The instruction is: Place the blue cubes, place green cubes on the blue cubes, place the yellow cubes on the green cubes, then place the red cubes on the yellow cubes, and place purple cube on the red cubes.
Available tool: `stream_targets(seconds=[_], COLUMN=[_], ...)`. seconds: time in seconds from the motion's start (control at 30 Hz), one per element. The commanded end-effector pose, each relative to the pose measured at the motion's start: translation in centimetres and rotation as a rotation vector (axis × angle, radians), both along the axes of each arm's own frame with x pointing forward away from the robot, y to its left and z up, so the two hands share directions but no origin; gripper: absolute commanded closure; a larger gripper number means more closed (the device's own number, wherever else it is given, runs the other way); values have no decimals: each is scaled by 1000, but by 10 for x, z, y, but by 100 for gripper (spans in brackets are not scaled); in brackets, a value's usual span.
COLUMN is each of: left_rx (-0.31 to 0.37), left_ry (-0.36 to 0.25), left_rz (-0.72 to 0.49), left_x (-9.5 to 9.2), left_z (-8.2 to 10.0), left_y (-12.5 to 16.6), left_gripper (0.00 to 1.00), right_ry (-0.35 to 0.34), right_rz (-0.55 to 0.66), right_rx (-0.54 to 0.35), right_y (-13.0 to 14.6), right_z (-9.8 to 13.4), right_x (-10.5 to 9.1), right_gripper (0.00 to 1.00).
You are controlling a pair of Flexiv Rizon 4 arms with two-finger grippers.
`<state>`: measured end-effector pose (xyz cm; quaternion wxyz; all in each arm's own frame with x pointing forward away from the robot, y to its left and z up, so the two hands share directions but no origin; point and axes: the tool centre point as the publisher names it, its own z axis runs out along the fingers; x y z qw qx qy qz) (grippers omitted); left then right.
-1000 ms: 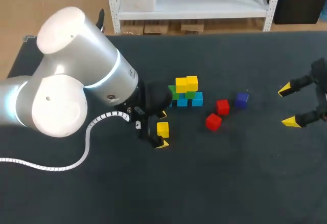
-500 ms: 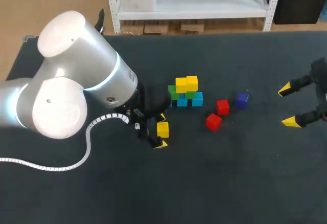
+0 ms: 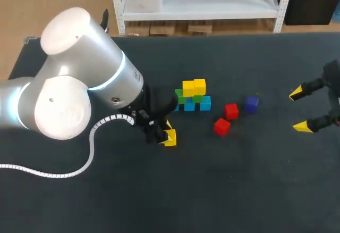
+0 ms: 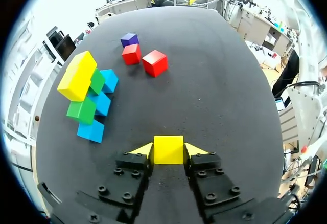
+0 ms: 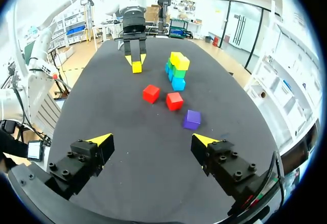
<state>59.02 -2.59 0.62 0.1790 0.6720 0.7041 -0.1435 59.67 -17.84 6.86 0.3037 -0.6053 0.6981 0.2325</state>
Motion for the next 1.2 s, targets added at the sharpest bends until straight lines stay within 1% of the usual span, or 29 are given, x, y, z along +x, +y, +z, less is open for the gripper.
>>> stream_targets(seconds=[0.03,0.2,0.3,0.33,0.37,0.4,0.43,0.5,0.6,0.93,1.0,1.07,1.2], left_rx=[-15,-9,7,5,-17,-20,-9,-8,12,31,28,6,-4], left_ry=[-16,-30,-47,-60,-73,-78,-79,-80,-82,-69,-65,-57,-57], left_rz=[7,1,-3,-2,5,8,5,5,-16,-89,-96,-90,-80], left_x=[-2,3,10,12,14,15,19,23,32,70,78,85,98], left_z=[11,34,50,54,58,60,62,65,69,76,76,74,72], left_y=[2,6,10,12,14,16,18,21,25,28,28,29,32], left_gripper=[100,100,100,100,100,100,100,100,100,100,100,100,100], right_ry=[0,0,0,0,0,0,0,0,0,0,0,0,0], right_rz=[1,1,1,1,1,1,1,1,1,1,1,1,1], right_rx=[2,2,2,2,2,2,2,2,2,2,2,2,2], right_y=[0,0,0,0,0,0,0,0,0,0,0,0,0], right_z=[-1,-1,-1,-1,-1,-1,-1,-1,-1,-1,-1,-1,-1], right_x=[1,1,1,1,1,1,1,1,1,1,1,1,1], right_gripper=[0,0,0,0,0,0,0,0,0,0,0,0,0])
